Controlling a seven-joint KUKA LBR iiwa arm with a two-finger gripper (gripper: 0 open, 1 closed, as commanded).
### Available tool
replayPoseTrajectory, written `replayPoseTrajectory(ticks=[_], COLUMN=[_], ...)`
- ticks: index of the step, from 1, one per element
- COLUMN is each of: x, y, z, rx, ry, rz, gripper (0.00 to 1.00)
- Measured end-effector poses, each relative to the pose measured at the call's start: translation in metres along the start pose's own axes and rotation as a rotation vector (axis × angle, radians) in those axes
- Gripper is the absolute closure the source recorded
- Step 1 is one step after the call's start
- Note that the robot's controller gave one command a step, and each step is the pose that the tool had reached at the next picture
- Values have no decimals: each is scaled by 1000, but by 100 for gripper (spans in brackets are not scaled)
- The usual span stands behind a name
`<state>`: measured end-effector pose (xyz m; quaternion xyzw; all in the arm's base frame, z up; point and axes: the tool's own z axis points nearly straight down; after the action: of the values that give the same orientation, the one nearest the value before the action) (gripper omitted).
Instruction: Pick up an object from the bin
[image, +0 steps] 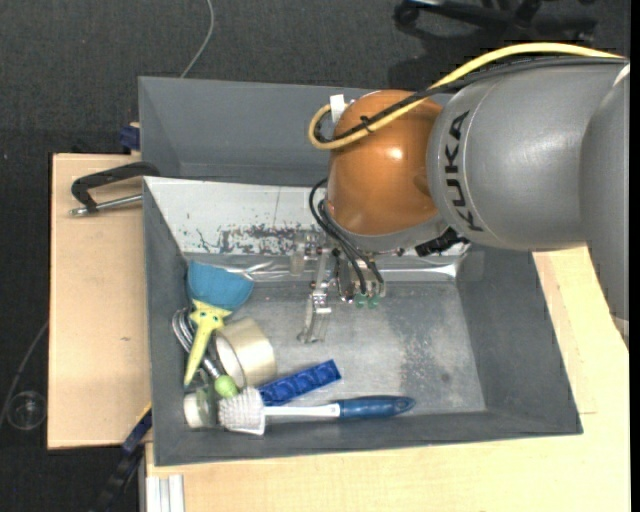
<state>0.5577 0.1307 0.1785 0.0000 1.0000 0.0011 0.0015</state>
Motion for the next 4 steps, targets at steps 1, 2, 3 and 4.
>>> replayPoseTrajectory(ticks=[1, 2, 3, 4], x=[30, 60, 60, 61], y=[-1, -2, -5, -3], z=[53, 49, 44, 105], rx=[-1, 0, -1, -1], ry=[1, 5, -2, -1], rz=[-99, -268, -302, -428], gripper=[0, 0, 0, 0])
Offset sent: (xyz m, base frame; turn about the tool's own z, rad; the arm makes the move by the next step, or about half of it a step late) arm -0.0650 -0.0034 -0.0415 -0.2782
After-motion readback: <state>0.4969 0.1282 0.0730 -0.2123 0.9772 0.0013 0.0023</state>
